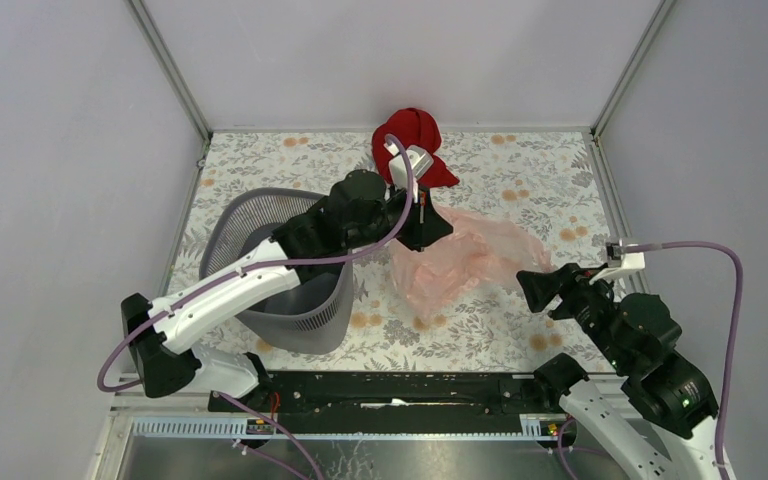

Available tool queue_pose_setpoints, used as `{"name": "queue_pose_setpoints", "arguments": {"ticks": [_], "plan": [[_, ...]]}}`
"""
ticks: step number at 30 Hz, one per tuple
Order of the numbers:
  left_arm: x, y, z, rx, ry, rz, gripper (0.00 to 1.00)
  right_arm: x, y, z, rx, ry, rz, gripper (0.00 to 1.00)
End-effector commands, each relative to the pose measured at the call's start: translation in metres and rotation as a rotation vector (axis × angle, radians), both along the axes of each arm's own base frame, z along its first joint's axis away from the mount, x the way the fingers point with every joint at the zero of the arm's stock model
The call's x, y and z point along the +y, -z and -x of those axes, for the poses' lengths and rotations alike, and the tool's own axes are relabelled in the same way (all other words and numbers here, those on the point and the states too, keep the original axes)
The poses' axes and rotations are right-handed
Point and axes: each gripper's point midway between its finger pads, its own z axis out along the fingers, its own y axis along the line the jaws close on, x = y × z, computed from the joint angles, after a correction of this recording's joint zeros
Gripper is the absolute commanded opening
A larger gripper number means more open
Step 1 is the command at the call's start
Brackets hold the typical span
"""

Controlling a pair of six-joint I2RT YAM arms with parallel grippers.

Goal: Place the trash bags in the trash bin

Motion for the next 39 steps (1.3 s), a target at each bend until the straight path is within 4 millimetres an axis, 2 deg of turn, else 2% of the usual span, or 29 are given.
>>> {"name": "queue_pose_setpoints", "arguments": {"ticks": [1,6,10,14,15,19,21,25,27,31,34,39], "plan": [[0.000,0.004,-0.004,0.006,-0.017,-0.013,0.00,-0.001,-0.015,0.001,-0.008,-0.006,0.015,0.77],[0.000,0.009,-0.004,0.013,-0.016,-0.028,0.00,-0.008,-0.023,0.003,-0.014,0.010,0.055,0.99],[-0.001,0.012,-0.002,0.023,-0.006,-0.033,0.00,-0.010,-0.029,0.000,-0.019,0.017,0.081,1.00],[-0.002,0.013,-0.002,0.029,-0.003,-0.033,0.00,-0.010,-0.025,-0.010,0.025,0.038,0.123,1.00],[-0.002,0.012,-0.002,0.027,-0.003,-0.031,0.00,-0.004,-0.023,-0.009,0.032,0.002,0.134,1.00],[-0.001,0.009,-0.005,0.026,-0.021,-0.038,0.00,0.044,-0.008,0.002,0.095,-0.293,0.163,1.00],[-0.001,0.010,-0.008,0.036,-0.040,-0.050,0.00,0.053,0.008,0.003,0.180,-0.353,0.198,1.00],[0.001,0.011,-0.017,0.085,-0.110,-0.058,0.00,0.043,0.038,-0.012,0.302,-0.265,0.283,1.00],[0.002,0.011,-0.022,0.112,-0.155,-0.051,0.00,0.036,0.044,-0.018,0.333,-0.219,0.310,1.00],[0.003,0.008,-0.030,0.149,-0.208,-0.047,0.00,0.036,0.049,-0.027,0.359,-0.198,0.345,1.00],[0.003,0.007,-0.040,0.167,-0.258,-0.061,0.00,0.043,0.049,-0.030,0.354,-0.238,0.353,1.00],[-0.002,0.000,-0.045,0.177,-0.269,-0.056,0.00,0.045,0.052,-0.034,0.357,-0.234,0.351,1.00]]}}
